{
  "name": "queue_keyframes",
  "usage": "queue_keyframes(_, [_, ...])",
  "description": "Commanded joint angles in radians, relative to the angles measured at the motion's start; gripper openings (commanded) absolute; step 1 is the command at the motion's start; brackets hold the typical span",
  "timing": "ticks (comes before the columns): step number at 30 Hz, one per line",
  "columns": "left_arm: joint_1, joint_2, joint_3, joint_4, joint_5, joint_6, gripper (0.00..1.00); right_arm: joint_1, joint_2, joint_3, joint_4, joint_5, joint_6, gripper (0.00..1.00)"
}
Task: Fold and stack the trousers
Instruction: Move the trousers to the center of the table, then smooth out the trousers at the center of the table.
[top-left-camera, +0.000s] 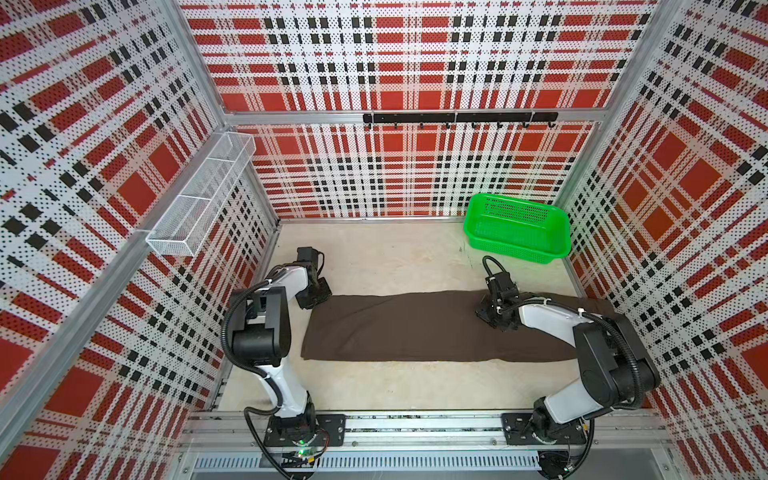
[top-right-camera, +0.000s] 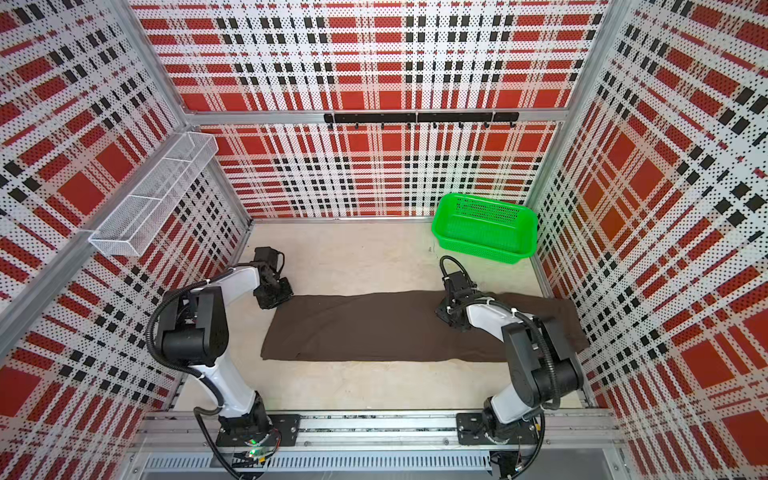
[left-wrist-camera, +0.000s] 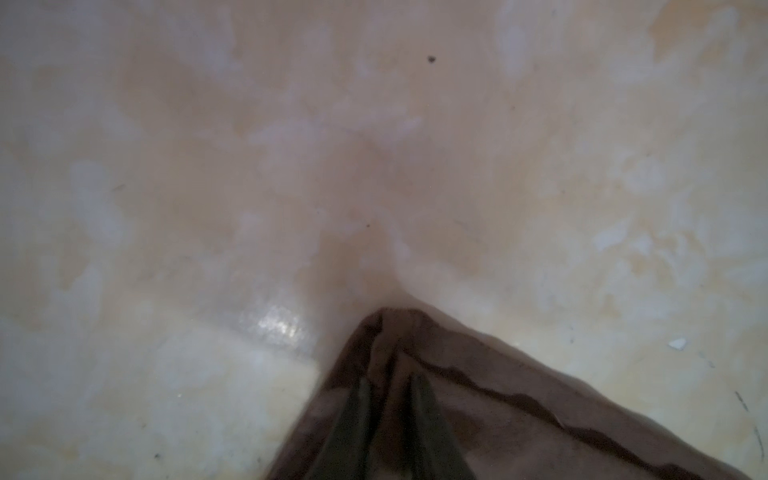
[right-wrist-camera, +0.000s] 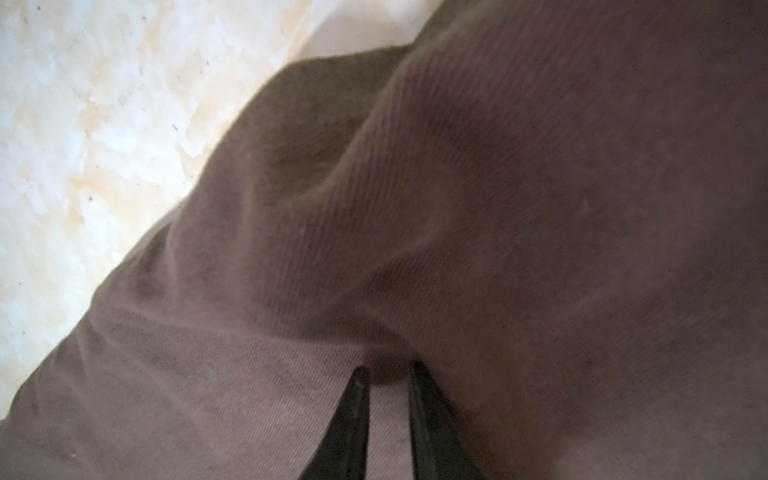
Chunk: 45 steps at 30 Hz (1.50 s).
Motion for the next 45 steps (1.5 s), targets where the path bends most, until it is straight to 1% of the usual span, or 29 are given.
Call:
queue_keyframes(1, [0.0, -0.021, 0.038, -0.029, -0.03, 0.007, 0.07, -0.013, 0.025, -0.036, -0.116, 0.048, 0.003, 0.21])
queue_keyframes(3, [0.003, -0.037, 0.065, -0.048, -0.077, -0.003, 0.04, -0.012, 0.026, -0.036, -0.115, 0.048, 0.002, 0.21])
queue_keyframes(8, [0.022, -0.045, 0.12, -0.09, -0.156, -0.005, 0.04, -0.012, 0.031, -0.037, -0.112, 0.046, 0.001, 0.21])
queue_keyframes(17, [0.048, 0.008, 0.169, -0.094, -0.182, 0.014, 0.05, -0.013, 0.038, -0.04, -0.109, 0.043, 0.001, 0.21])
queue_keyframes(18, [0.048, 0.016, 0.178, -0.093, -0.176, 0.017, 0.08, -0.013, 0.038, -0.038, -0.109, 0.041, 0.001, 0.21])
queue_keyframes(21, [0.041, 0.034, 0.2, -0.096, -0.14, 0.027, 0.22, -0.013, 0.039, -0.037, -0.108, 0.041, 0.0, 0.21])
queue_keyframes(26, [0.033, 0.046, 0.189, -0.1, -0.126, 0.038, 0.35, -0.012, 0.037, -0.038, -0.105, 0.037, 0.003, 0.21])
queue_keyframes(31, [0.034, 0.071, 0.178, -0.105, -0.119, 0.042, 0.36, -0.012, 0.039, -0.036, -0.104, 0.031, 0.003, 0.21])
queue_keyframes(37, [-0.003, 0.097, 0.154, -0.113, -0.106, 0.057, 0.37, -0.012, 0.038, -0.036, -0.103, 0.029, 0.002, 0.21])
queue_keyframes(43, [-0.026, 0.08, 0.141, -0.111, -0.095, 0.06, 0.36, -0.012, 0.041, -0.042, -0.097, 0.028, 0.002, 0.21])
queue_keyframes(45, [-0.034, 0.082, 0.144, -0.111, -0.088, 0.062, 0.34, -0.012, 0.043, -0.042, -0.096, 0.026, 0.003, 0.21])
